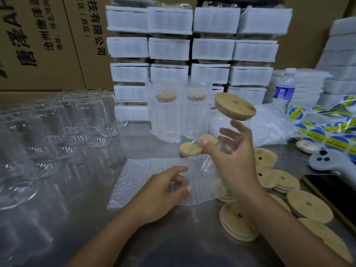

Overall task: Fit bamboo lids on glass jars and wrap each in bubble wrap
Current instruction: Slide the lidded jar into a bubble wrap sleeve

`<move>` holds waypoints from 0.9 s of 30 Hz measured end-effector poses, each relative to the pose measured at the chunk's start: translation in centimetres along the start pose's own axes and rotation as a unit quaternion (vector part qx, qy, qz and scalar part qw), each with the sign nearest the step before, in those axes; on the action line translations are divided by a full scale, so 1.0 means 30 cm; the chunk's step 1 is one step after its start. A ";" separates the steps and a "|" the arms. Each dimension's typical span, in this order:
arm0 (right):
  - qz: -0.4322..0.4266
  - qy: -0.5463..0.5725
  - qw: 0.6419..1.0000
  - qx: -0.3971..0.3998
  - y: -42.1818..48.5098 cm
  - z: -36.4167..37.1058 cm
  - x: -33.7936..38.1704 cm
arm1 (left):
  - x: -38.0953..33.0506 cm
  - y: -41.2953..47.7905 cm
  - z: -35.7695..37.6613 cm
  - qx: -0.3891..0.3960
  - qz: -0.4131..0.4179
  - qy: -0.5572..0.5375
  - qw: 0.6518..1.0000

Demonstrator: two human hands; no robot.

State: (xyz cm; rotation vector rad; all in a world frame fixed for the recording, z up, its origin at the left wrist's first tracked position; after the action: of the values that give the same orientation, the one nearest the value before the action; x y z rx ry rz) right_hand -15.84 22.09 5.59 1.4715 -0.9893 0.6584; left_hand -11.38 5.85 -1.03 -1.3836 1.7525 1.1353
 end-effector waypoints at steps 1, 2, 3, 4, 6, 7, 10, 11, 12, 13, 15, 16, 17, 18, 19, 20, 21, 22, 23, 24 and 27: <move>0.001 -0.007 1.000 -0.021 0.006 -0.017 -0.008 | -0.016 -0.005 -0.008 -0.001 0.020 0.056 0.998; 0.000 -0.015 0.999 -0.037 0.010 -0.031 -0.014 | -0.032 -0.009 -0.016 -0.005 0.036 0.098 0.995; -0.002 -0.023 0.998 -0.050 0.013 -0.042 -0.022 | -0.042 -0.013 -0.024 -0.011 0.044 0.122 0.991; -0.003 -0.027 0.998 -0.059 0.016 -0.051 -0.029 | -0.047 -0.015 -0.032 -0.019 0.044 0.133 0.990; 0.000 -0.027 0.997 -0.068 0.024 -0.063 -0.046 | -0.044 -0.017 -0.048 -0.029 0.037 0.143 0.989; 0.005 -0.023 0.997 -0.070 0.028 -0.065 -0.056 | -0.037 -0.018 -0.052 -0.027 0.031 0.154 0.987; 0.023 -0.003 0.997 -0.074 0.036 -0.064 -0.083 | -0.014 -0.023 -0.052 -0.012 0.015 0.180 0.984; 0.027 0.002 0.997 -0.076 0.037 -0.063 -0.089 | -0.011 -0.024 -0.055 -0.015 0.011 0.174 0.985; 0.029 0.005 0.996 -0.079 0.038 -0.064 -0.092 | -0.008 -0.024 -0.059 -0.019 0.009 0.164 0.986; 0.031 0.009 0.996 -0.084 0.037 -0.067 -0.093 | -0.005 -0.023 -0.062 -0.022 0.009 0.154 0.988; 0.036 0.023 0.994 -0.098 0.036 -0.074 -0.091 | -0.002 -0.021 -0.067 -0.029 0.011 0.126 0.992; 0.039 0.032 0.993 -0.109 0.035 -0.080 -0.088 | 0.000 -0.021 -0.073 -0.037 0.013 0.109 0.993; 0.040 0.041 0.991 -0.121 0.033 -0.086 -0.085 | -0.002 -0.021 -0.081 -0.048 0.015 0.096 0.994; 0.041 0.047 0.989 -0.132 0.030 -0.092 -0.080 | -0.005 -0.022 -0.090 -0.063 0.020 0.085 0.994; 0.042 0.051 0.988 -0.140 0.027 -0.097 -0.074 | -0.008 -0.022 -0.100 -0.079 0.024 0.073 0.994; 0.043 0.055 0.987 -0.143 0.025 -0.099 -0.069 | -0.010 -0.023 -0.110 -0.098 0.029 0.058 0.993; 0.045 0.061 0.987 -0.140 0.025 -0.099 -0.063 | -0.011 -0.023 -0.120 -0.118 0.033 0.044 0.992; 0.047 0.071 0.988 -0.132 0.024 -0.096 -0.057 | -0.013 -0.023 -0.129 -0.136 0.037 0.030 0.990; 0.050 0.086 0.988 -0.118 0.024 -0.089 -0.049 | -0.013 -0.024 -0.137 -0.151 0.042 0.016 0.987; 0.053 0.105 0.988 -0.098 0.023 -0.076 -0.040 | -0.012 -0.024 -0.145 -0.163 0.045 0.000 0.986; 0.068 0.166 0.983 -0.028 0.016 -0.026 -0.024 | -0.004 -0.020 -0.163 -0.181 0.049 -0.037 0.982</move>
State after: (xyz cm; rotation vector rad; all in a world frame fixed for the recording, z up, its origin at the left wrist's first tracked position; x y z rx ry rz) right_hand -16.49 23.03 5.35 1.2023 -0.8444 0.9333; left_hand -10.58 1.44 1.05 -1.4498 1.6306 1.6017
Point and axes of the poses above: each hand's wrist, its own y-axis towards the middle knuckle, its own z-axis out of the palm, x = y × z, the point moved 8 cm from there along y, towards the middle knuckle, and after that the axes turned 13 degrees about -y, right-handed, at the moved point
